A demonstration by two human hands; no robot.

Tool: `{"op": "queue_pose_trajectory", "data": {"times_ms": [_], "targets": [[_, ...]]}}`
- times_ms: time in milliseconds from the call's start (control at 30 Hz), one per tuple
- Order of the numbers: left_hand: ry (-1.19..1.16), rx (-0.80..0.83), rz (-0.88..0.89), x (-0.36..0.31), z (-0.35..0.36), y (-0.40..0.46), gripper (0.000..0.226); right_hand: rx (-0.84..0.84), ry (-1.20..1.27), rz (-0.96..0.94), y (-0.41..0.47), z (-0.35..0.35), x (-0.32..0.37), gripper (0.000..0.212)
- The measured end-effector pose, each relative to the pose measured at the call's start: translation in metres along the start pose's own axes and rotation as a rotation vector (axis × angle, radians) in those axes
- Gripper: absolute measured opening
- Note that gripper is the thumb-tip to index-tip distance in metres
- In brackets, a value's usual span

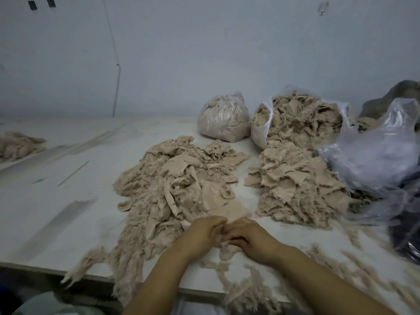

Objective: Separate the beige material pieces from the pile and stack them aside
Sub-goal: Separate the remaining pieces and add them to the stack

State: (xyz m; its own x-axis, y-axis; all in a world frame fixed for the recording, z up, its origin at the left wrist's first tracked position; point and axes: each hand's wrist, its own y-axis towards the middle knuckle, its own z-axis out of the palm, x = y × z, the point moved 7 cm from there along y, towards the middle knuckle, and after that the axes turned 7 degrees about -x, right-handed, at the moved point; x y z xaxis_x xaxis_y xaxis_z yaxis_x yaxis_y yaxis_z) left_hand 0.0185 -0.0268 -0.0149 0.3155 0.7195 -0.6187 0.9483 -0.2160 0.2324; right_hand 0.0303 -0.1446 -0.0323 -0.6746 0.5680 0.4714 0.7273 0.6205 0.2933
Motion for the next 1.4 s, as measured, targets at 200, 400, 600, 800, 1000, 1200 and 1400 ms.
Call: {"op": "queue_pose_trajectory", "data": {"times_ms": [200, 400, 600, 800, 1000, 1200, 1400], "targets": [[0.029, -0.09, 0.025, 0.012, 0.004, 0.026, 0.031, -0.11, -0.064, 0.013, -0.013, -0.022, -0.009, 0.033], [0.192, 0.12, 0.087, 0.007, 0.043, 0.043, 0.046, -0.115, 0.033, 0.034, -0.012, -0.009, 0.005, 0.018], [0.31, 0.085, -0.131, 0.046, 0.023, 0.047, 0.052, -0.03, 0.223, 0.025, -0.031, -0.023, -0.003, 0.01], [0.052, -0.207, 0.004, 0.003, 0.011, 0.036, 0.041, -0.203, 0.084, 0.474, -0.008, -0.044, -0.042, 0.038], [-0.32, -0.041, -0.158, -0.005, 0.028, 0.033, 0.08, -0.286, 0.433, 0.483, 0.008, -0.036, -0.04, 0.02], [-0.633, 0.102, -0.271, -0.011, 0.031, 0.032, 0.02, -0.427, 0.874, 0.543, 0.0, -0.044, -0.045, 0.021], [-0.786, -0.031, -0.368, -0.003, -0.002, 0.027, 0.027, -0.414, 0.828, 0.707, -0.023, -0.066, -0.061, 0.024]]}}
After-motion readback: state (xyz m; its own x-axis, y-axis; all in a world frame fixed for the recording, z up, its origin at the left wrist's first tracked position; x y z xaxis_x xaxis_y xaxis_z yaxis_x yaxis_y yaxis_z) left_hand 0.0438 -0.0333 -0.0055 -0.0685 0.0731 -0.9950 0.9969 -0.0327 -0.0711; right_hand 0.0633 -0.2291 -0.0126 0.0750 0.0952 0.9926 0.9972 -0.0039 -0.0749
